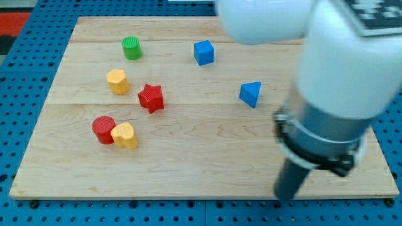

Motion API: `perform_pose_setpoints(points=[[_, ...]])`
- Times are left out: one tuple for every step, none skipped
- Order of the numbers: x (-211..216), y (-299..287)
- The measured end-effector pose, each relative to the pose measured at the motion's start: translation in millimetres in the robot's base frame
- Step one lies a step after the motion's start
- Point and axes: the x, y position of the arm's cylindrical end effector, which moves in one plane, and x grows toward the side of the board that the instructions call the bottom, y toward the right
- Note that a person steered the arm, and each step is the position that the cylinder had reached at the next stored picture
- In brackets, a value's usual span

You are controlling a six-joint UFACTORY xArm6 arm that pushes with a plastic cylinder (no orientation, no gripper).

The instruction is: Move the green star to the right side of the red star

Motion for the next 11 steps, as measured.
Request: perform_pose_setpoints(points=[[-4.1,61.2],[-39.3,90.3],[-64.8,121.7],[-82.4,107.3],[-66.5,8.3],[-67.7,-55.7],[-95.7,-42.5],[-111.9,-51.9],[-112.6,-126.1],[-119.8,-165.3],[-147.3,-144.3]])
